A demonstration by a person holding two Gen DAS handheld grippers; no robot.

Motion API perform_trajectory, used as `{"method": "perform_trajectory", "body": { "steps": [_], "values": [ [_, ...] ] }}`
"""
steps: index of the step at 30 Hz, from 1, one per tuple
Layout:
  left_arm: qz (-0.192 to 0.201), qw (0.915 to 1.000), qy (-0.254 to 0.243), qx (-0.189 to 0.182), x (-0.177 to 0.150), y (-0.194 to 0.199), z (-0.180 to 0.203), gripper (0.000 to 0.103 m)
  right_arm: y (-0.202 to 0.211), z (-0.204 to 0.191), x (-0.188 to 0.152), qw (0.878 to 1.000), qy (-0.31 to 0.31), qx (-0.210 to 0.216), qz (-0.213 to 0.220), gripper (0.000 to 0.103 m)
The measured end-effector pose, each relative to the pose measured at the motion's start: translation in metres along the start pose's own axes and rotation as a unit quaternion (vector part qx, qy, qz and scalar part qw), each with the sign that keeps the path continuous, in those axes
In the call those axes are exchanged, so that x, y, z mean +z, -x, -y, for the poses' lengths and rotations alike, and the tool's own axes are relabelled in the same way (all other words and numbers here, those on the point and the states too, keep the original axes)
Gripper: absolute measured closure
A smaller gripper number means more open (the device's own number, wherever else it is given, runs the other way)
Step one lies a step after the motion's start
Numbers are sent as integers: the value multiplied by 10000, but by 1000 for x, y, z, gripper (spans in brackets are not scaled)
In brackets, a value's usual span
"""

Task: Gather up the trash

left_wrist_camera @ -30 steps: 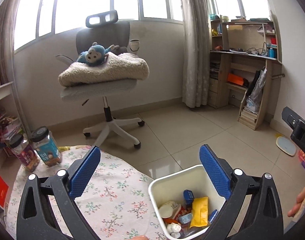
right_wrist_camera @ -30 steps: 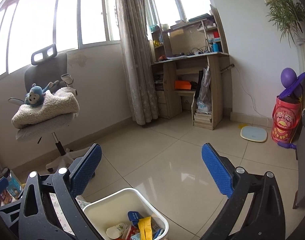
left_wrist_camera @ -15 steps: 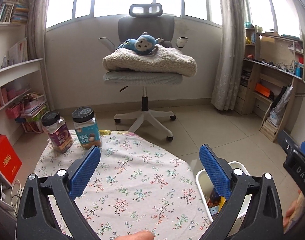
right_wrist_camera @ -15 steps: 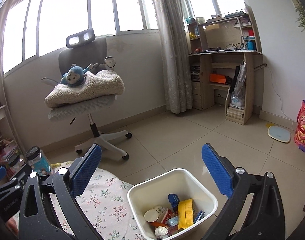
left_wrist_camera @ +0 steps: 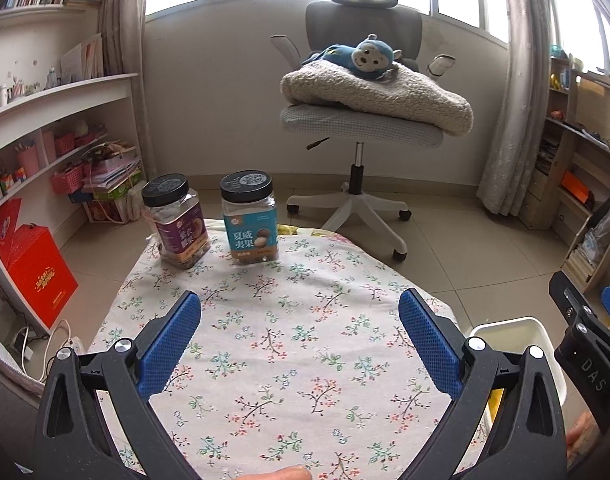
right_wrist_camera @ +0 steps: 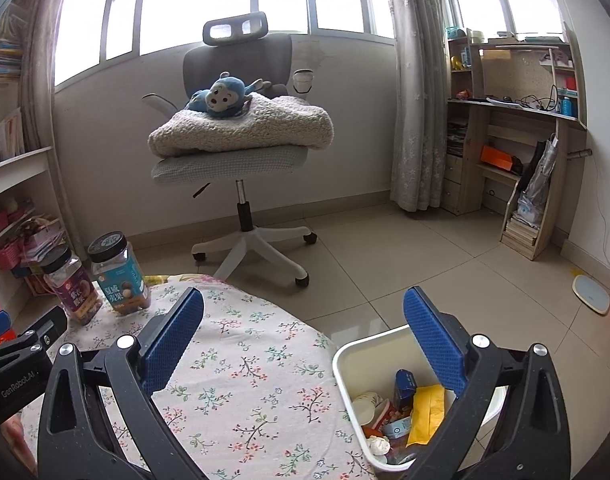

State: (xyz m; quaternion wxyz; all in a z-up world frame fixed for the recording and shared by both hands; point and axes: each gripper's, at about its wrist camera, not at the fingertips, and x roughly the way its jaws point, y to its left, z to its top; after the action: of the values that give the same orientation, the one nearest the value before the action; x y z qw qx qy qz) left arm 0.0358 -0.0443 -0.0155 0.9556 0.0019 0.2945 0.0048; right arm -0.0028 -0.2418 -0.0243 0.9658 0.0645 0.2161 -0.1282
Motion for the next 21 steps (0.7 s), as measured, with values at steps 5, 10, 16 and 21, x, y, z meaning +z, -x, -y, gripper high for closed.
{"method": "perform_trajectory", "body": {
  "steps": [5, 10, 16, 21],
  "values": [
    [-91, 9997, 115, 213, -3, -5, -24, 7, -9, -22, -2, 9997, 173, 182, -66, 7],
    [-152, 9992, 223, 311, -2, -7, -37, 7, -12, -39, -3, 9990, 308, 308, -109, 7],
    [-211, 9988, 236, 369, -3, -10, -43, 7, -8, -48, -5, 9983, 476, 337, -17, 7],
    [-230, 9987, 266, 369, -3, -10, -43, 7, -9, -49, -5, 9982, 480, 363, -57, 7]
  ]
}}
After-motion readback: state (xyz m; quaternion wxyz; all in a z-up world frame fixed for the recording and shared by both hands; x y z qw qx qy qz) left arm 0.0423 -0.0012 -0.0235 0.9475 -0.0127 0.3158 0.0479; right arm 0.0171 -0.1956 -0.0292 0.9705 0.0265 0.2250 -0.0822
